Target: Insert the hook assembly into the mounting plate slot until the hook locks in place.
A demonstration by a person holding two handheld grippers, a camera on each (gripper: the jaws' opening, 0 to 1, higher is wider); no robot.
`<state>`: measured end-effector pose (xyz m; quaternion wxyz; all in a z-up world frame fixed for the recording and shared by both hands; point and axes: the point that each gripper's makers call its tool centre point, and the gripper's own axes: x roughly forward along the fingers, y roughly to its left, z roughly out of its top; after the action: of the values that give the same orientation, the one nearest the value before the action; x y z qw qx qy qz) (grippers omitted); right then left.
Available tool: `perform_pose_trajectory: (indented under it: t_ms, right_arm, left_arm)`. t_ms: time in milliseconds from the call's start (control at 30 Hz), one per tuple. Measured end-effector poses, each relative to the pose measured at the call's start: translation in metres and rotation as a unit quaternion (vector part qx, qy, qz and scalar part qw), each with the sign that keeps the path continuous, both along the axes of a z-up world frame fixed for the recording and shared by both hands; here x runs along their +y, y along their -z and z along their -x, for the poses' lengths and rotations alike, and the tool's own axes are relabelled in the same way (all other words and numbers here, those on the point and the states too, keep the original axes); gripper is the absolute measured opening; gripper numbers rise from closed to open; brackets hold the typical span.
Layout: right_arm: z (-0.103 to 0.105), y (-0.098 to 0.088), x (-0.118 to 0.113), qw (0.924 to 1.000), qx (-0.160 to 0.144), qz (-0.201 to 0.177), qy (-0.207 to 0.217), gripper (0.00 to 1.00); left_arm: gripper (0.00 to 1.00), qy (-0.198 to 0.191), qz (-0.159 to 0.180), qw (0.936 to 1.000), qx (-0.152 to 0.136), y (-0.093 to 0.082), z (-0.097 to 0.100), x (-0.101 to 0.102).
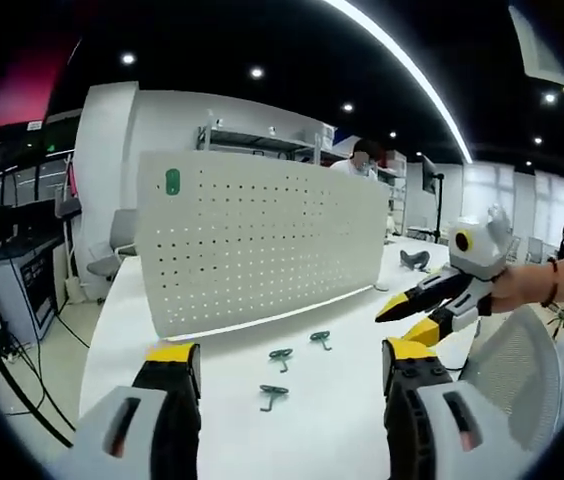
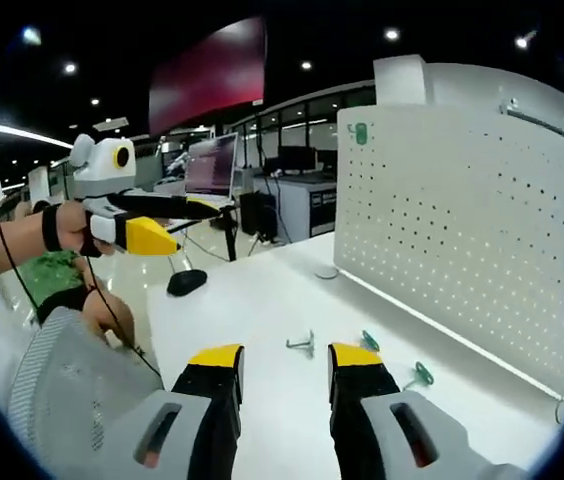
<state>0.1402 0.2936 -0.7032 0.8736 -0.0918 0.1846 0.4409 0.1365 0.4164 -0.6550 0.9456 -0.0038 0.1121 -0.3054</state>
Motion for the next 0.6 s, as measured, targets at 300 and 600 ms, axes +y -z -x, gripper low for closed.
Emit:
perform_pose_trajectory:
  t_ms: [300, 600]
  right_arm:
    - [-0.008, 0.015, 0.009, 0.9995, 0.015, 0.022, -0.016, 0.34]
    - [-0.020, 0.029, 0.016, 0.9988, 0.033, 0.033, -0.015, 0.33]
  left_arm:
    - [0.76, 0.001, 0.008, 0.9999, 0.009, 0.012, -0.001, -0.002]
    - [0.76, 0.009, 0.017, 0.9996, 0.021, 0.021, -0.004, -0.006]
